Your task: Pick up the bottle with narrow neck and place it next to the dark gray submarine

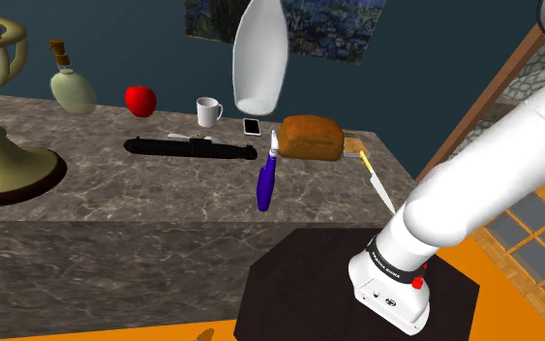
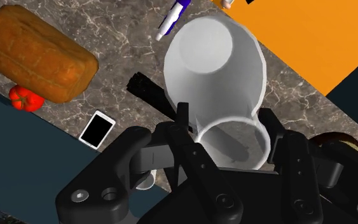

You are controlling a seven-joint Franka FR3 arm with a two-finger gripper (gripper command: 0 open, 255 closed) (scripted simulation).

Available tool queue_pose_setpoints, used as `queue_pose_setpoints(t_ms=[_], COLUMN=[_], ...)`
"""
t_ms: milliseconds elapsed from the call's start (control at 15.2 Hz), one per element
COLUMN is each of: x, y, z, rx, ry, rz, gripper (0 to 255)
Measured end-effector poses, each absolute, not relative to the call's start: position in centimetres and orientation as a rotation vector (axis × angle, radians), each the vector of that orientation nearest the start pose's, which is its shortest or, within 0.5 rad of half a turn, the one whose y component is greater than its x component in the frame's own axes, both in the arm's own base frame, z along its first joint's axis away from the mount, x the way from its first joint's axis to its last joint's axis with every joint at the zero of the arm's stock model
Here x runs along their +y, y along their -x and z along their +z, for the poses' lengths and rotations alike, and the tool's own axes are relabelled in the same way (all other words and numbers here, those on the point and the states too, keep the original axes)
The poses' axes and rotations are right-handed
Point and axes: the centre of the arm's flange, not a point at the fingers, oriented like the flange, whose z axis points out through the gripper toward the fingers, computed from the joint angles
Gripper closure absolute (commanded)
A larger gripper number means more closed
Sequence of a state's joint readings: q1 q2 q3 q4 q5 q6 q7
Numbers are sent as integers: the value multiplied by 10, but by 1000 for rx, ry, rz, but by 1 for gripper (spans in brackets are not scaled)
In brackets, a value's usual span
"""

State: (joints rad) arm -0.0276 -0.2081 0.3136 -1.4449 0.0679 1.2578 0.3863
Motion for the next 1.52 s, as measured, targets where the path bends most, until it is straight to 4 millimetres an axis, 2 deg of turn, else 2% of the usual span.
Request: queue_pose_setpoints(t_ms=[528, 792, 1518], x=[238, 244, 244], y=[-481, -485, -485], z=[753, 733, 676], rx=[132, 134, 135], ry=[3135, 3134, 3134], rz=[-13, -13, -14], gripper=[255, 255, 255])
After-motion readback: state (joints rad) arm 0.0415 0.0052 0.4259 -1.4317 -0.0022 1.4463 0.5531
